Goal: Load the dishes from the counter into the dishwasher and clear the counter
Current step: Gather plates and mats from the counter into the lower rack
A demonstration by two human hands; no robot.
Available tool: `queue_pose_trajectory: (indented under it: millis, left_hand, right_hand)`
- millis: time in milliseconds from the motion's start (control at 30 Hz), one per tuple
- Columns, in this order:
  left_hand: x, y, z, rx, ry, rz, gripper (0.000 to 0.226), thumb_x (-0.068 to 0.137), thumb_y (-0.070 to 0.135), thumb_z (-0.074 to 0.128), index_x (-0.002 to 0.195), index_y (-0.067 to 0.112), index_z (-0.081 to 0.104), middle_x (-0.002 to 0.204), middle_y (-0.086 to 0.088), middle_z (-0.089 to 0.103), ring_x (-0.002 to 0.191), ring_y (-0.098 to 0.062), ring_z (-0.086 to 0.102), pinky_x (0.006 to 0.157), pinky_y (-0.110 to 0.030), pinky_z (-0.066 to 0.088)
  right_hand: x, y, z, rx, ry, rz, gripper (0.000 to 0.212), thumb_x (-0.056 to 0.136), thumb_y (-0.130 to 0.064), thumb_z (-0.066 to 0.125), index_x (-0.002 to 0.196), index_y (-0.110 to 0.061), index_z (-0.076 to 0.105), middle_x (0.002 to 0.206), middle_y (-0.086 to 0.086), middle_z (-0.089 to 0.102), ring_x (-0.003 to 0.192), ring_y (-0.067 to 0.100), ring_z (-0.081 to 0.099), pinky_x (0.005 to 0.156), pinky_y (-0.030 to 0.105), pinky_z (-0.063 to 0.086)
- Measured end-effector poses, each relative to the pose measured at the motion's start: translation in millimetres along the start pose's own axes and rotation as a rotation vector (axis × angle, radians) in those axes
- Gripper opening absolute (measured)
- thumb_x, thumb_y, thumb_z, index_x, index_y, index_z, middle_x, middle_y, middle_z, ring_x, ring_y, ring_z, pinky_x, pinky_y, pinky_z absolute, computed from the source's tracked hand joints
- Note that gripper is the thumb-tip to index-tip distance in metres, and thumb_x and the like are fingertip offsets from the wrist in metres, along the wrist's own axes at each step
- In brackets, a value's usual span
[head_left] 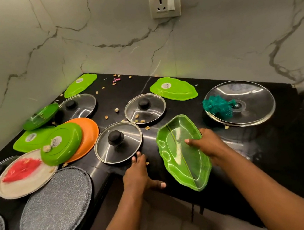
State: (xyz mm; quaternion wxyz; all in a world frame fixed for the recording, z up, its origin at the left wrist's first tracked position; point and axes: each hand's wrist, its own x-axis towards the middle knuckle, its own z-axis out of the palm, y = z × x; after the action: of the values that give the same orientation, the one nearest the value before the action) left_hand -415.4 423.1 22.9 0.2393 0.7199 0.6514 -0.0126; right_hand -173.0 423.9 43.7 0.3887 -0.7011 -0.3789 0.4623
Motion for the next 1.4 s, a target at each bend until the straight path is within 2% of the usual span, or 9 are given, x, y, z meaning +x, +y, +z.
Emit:
queue_pose_trajectory:
  millis: [100,233,367,467,600,700,833,1033,1400]
  left_hand:
    - [-6.3,2.9,-2.9,0.022,0.0,-0.004,0.123,0.049,0.056,0.089,0.149,0.027,0.023,0.162,0.008,0.002,0.149,-0.017,0.009,0.111,-0.045,0.032]
    - [-20.3,15.3,0.9,0.209,0.112,0.048,0.108,0.061,0.059,0.081,0.145,0.013,0.029,0.156,-0.006,0.027,0.143,-0.029,0.024,0.111,-0.046,0.029]
    - [-63.6,31.7,35.1,0.352,0.35,0.151,0.085,0.084,0.043,0.068,0.147,0.004,0.026,0.149,-0.017,0.037,0.138,-0.036,0.031,0.115,-0.046,0.026]
    - [-107.3,27.0,76.6,0.36,0.417,0.299,0.073,0.074,0.023,0.08,0.135,-0.001,0.047,0.123,-0.019,0.057,0.117,-0.038,0.052,0.105,-0.048,0.042]
    - [-179.2,8.7,126.0,0.365,0.45,0.455,0.056,0.065,0.014,0.082,0.115,0.005,0.061,0.097,-0.012,0.056,0.09,-0.032,0.053,0.09,-0.045,0.049]
    - [-236.1,-12.1,153.6,0.39,0.38,0.49,0.042,0.07,0.011,0.077,0.11,0.01,0.062,0.098,-0.009,0.055,0.089,-0.028,0.053,0.085,-0.041,0.05]
    - [-305.6,-34.7,192.1,0.477,0.121,0.451,0.034,0.091,0.012,0.051,0.125,0.015,0.05,0.12,-0.007,0.049,0.109,-0.025,0.046,0.097,-0.034,0.041]
    - [-391.9,-27.1,263.0,0.514,-0.203,0.476,0.034,0.093,0.023,0.052,0.126,0.016,0.047,0.127,-0.007,0.048,0.116,-0.025,0.048,0.096,-0.032,0.042]
    - [-475.6,70.8,371.6,0.562,-0.454,0.568,0.04,0.097,0.031,0.05,0.132,0.012,0.044,0.134,-0.009,0.045,0.126,-0.026,0.043,0.099,-0.035,0.042]
  right_hand:
    - [-31.9,9.3,-7.4,0.105,0.083,-0.014,0.012,0.081,-0.003,0.071,0.087,-0.014,0.068,0.089,0.013,0.074,0.084,0.034,0.07,0.081,0.055,0.056]
    - [-88.7,15.5,-21.8,-0.135,0.344,-0.18,0.02,0.085,-0.013,0.067,0.104,-0.017,0.066,0.089,-0.002,0.068,0.083,0.02,0.063,0.068,0.026,0.043]
    - [-152.8,35.2,-33.9,-0.201,0.508,-0.266,0.026,0.086,-0.014,0.066,0.111,-0.018,0.064,0.094,0.003,0.071,0.087,0.023,0.064,0.074,0.032,0.048]
    - [-204.0,63.9,-35.8,-0.158,0.58,-0.245,0.023,0.085,-0.013,0.067,0.108,-0.015,0.065,0.09,0.004,0.07,0.085,0.025,0.065,0.075,0.033,0.048]
    - [-283.5,120.0,-22.5,-0.137,0.654,-0.219,0.021,0.086,-0.013,0.066,0.107,-0.014,0.064,0.093,0.008,0.07,0.089,0.031,0.064,0.074,0.035,0.046]
    - [-344.7,176.9,-7.9,-0.144,0.712,-0.144,0.021,0.088,-0.013,0.065,0.109,-0.013,0.063,0.098,0.013,0.07,0.091,0.034,0.064,0.073,0.034,0.044]
    - [-433.2,257.5,-4.2,-0.199,0.713,-0.001,0.016,0.088,-0.013,0.065,0.103,-0.014,0.062,0.093,0.013,0.069,0.087,0.033,0.064,0.07,0.036,0.044]
    - [-549.5,359.6,-28.9,-0.31,0.678,0.253,0.016,0.089,-0.011,0.057,0.103,-0.019,0.06,0.086,0.008,0.068,0.083,0.033,0.065,0.065,0.037,0.046]
    - [-673.3,478.1,-123.0,-0.359,0.796,0.579,0.015,0.091,-0.012,0.052,0.105,-0.019,0.051,0.087,0.012,0.066,0.079,0.032,0.063,0.06,0.035,0.045]
